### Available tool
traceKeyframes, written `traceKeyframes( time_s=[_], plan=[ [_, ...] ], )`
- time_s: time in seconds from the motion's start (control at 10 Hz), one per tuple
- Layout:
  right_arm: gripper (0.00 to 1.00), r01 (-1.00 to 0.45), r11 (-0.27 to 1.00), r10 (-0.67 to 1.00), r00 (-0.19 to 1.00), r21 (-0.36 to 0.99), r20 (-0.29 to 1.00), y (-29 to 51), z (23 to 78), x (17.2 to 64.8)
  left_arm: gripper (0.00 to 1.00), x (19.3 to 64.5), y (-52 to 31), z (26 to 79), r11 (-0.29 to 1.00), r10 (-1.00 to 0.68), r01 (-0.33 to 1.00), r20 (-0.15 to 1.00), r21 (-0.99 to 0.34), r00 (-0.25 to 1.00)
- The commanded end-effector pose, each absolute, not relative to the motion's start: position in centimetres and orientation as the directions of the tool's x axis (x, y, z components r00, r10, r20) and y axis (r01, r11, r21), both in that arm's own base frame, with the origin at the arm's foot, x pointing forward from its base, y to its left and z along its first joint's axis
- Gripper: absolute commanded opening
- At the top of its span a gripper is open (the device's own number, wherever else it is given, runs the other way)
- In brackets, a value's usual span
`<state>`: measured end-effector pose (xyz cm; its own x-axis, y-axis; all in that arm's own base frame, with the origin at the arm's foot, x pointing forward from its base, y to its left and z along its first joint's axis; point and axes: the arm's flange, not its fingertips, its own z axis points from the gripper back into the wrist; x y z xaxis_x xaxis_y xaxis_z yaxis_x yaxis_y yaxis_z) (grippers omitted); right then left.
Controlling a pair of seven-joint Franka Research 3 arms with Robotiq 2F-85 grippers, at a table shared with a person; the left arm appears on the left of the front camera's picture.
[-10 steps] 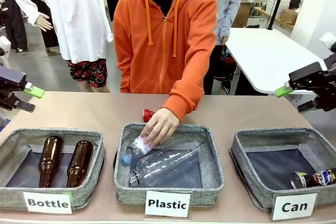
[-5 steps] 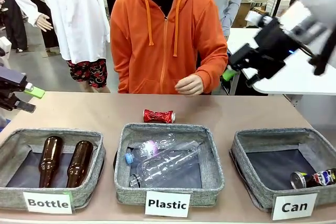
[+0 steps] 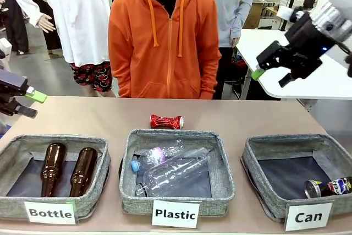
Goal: Sort the can waste into the basket.
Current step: Pick up the can waste from the table and place it in the right Fabric basket.
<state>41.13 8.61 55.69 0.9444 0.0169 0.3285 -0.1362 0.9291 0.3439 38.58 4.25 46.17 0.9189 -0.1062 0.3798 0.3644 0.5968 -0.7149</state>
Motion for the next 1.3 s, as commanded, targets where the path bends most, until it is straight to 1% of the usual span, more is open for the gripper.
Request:
traceKeyframes(
  time_s=[0.0,0.1,0.2,0.3,0.4,0.5,0.6,0.7,0.8,0.9,1.0,1.1,1.2],
  plan=[
    [1.0,-0.063,0.926,-0.077,0.933,0.372,0.35,7.9,54.8,39.3,1.0,38.5,4.3,46.4,0.599,-0.109,0.355,0.366,-0.718,0.924],
    [1.0,-0.053,0.929,-0.085,0.933,0.367,0.349,8.0,54.6,39.6,1.0,38.5,4.3,46.4,0.599,-0.109,0.355,0.366,-0.718,0.924],
    [1.0,-0.097,0.934,-0.034,0.934,0.343,0.356,9.3,54.7,40.8,1.0,38.5,4.3,46.4,0.599,-0.109,0.355,0.366,-0.718,0.924],
    [1.0,-0.163,0.943,0.046,0.927,0.29,0.372,11.7,55.1,42.8,1.0,38.5,4.3,46.4,0.599,-0.109,0.355,0.366,-0.718,0.924],
    [1.0,-0.243,0.949,0.151,0.909,0.201,0.388,14.8,55.6,45.2,1.0,38.5,4.3,46.4,0.599,-0.109,0.355,0.366,-0.718,0.924],
    [1.0,-0.329,0.934,0.255,0.888,0.139,0.383,18.3,55.9,47.5,1.0,38.5,4.3,46.4,0.599,-0.109,0.355,0.366,-0.718,0.924],
    [1.0,-0.347,0.932,0.292,0.889,0.102,0.354,22.5,56.0,49.7,1.0,38.5,4.3,46.4,0.599,-0.109,0.355,0.366,-0.718,0.924],
    [1.0,-0.298,0.952,0.267,0.919,0.07,0.289,26.8,55.1,51.0,1.0,38.5,4.3,46.4,0.599,-0.109,0.355,0.366,-0.718,0.924],
    [1.0,-0.281,0.959,0.267,0.933,0.025,0.242,31.0,53.7,51.3,1.0,38.5,4.3,46.4,0.599,-0.109,0.355,0.366,-0.718,0.924],
    [1.0,-0.287,0.958,0.28,0.94,0.009,0.193,34.7,51.9,51.5,1.0,38.5,4.3,46.4,0.599,-0.109,0.355,0.366,-0.718,0.924],
    [1.0,-0.191,0.979,0.2,0.964,-0.064,0.178,38.6,49.6,51.2,1.0,38.5,4.3,46.4,0.599,-0.109,0.355,0.366,-0.718,0.924],
    [1.0,-0.153,0.983,0.169,0.97,-0.103,0.172,40.6,47.9,50.4,1.0,38.5,4.3,46.4,0.599,-0.109,0.355,0.366,-0.718,0.924],
    [1.0,-0.16,0.985,0.168,0.977,-0.07,0.128,41.2,46.8,50.0,1.0,38.5,4.3,46.4,0.599,-0.109,0.355,0.366,-0.718,0.924]
  ],
)
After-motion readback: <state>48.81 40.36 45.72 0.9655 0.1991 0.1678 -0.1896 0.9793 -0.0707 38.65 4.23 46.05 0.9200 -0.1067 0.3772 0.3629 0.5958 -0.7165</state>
